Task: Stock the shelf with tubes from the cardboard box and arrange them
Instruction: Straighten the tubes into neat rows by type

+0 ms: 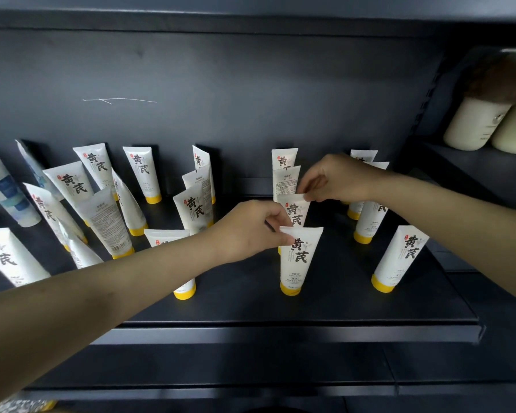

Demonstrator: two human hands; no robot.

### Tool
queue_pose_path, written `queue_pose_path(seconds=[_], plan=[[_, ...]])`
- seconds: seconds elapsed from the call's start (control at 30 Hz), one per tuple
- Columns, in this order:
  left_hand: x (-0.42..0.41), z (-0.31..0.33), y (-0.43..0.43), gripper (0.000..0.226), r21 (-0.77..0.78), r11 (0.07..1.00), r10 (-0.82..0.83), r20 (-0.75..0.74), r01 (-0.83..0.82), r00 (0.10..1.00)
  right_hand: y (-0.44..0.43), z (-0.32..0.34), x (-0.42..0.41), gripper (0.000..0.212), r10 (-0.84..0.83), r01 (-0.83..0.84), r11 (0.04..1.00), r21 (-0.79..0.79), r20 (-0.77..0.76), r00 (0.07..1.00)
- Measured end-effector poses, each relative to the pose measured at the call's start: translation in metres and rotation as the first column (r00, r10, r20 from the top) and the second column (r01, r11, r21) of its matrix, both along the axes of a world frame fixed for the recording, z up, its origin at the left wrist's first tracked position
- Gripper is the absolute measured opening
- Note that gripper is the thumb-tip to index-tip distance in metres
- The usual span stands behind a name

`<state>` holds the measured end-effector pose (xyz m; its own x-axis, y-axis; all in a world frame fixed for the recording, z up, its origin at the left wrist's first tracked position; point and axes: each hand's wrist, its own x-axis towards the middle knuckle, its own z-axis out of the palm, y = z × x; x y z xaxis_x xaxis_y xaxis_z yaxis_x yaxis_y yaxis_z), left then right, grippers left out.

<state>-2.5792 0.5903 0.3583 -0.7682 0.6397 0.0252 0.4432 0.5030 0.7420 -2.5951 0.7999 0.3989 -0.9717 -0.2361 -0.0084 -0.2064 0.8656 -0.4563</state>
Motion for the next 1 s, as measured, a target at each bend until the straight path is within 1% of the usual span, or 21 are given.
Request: queue_pose_path(seconds=[0.13, 0.23, 0.37, 0.63, 0.7, 0.8, 0.93, 1.0], plan=[[0.001, -0.004, 0.002, 0.013, 0.038, 0.999, 0.013, -0.038, -0.011, 0.999, 0.001, -0.002, -0.001, 0.015, -0.006, 0.006, 1.000, -0.005, 0.007, 1.000], [0.000, -0.005, 0.004, 0.012, 0.063, 0.998, 0.028, -0.059, -0.025, 0.998, 0.000, -0.003, -0.001, 0.012, -0.018, 0.018, 1.000, -0.009, -0.036, 0.999], [-0.004, -0.005, 0.004, 0.012, 0.056, 0.998, 0.025, -0.069, -0.021, 0.997, -0.001, -0.005, -0.002, 0.012, -0.045, 0.042, 0.998, -0.043, -0.062, 0.997], [-0.006, -0.004, 0.010, 0.017, 0.050, 0.999, 0.020, -0.097, -0.015, 0.995, -0.003, -0.006, -0.008, 0.014, -0.046, 0.048, 0.999, 0.010, -0.144, 0.988], [-0.007, -0.005, 0.011, 0.013, 0.055, 0.998, 0.026, -0.083, -0.021, 0.996, -0.002, -0.007, -0.011, 0.013, -0.049, 0.050, 0.999, 0.004, -0.134, 0.990], [-0.008, -0.004, 0.010, 0.014, 0.053, 0.998, 0.034, -0.056, -0.031, 0.998, 0.003, -0.006, -0.014, 0.012, -0.064, 0.062, 0.997, -0.040, -0.066, 0.996], [-0.007, -0.003, 0.010, 0.013, 0.036, 0.999, 0.026, -0.064, -0.024, 0.998, 0.005, -0.006, -0.015, 0.011, -0.058, 0.056, 0.997, -0.054, -0.033, 0.998], [-0.006, -0.003, 0.010, 0.012, 0.058, 0.998, 0.025, -0.022, -0.024, 0.999, 0.004, -0.006, -0.016, 0.010, -0.056, 0.055, 0.997, -0.062, -0.024, 0.998]])
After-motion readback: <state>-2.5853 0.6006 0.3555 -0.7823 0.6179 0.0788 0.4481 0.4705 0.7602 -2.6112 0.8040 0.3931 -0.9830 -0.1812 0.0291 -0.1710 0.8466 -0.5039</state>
